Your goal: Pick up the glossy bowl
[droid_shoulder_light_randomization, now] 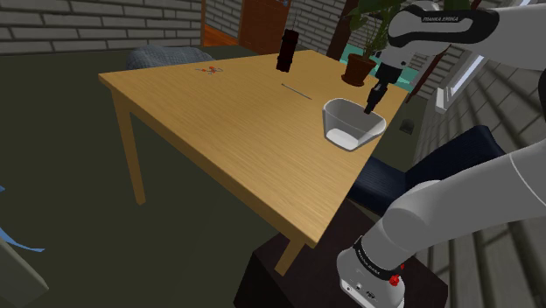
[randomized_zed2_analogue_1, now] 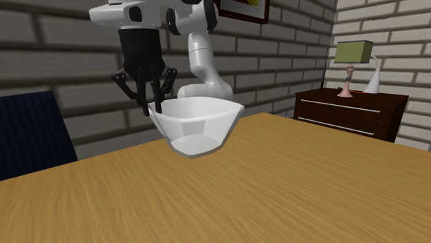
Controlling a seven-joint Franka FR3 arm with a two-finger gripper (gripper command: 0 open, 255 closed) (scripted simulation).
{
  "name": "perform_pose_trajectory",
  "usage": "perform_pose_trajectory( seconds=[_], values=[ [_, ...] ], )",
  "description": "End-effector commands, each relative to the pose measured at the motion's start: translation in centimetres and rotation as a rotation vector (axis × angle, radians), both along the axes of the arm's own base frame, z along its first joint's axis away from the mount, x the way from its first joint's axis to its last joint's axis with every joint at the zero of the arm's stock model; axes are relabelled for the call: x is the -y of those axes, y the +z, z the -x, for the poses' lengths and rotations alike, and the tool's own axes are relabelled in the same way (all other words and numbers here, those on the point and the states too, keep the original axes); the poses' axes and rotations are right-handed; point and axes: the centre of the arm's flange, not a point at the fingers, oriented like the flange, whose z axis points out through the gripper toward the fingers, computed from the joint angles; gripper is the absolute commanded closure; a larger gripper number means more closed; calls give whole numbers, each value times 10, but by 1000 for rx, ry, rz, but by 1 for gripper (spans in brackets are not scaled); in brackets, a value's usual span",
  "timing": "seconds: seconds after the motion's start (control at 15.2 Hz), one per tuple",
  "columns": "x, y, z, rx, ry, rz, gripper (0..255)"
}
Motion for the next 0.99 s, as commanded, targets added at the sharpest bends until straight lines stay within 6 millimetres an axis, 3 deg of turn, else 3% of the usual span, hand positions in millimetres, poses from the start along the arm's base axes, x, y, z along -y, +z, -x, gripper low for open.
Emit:
perform_pose_trajectory(
  seconds=[0.0,0.92],
  values=[
    [0,4,0,-2,0,-1,255],
    [0,78,0,-2,0,-1,255]
  ],
)
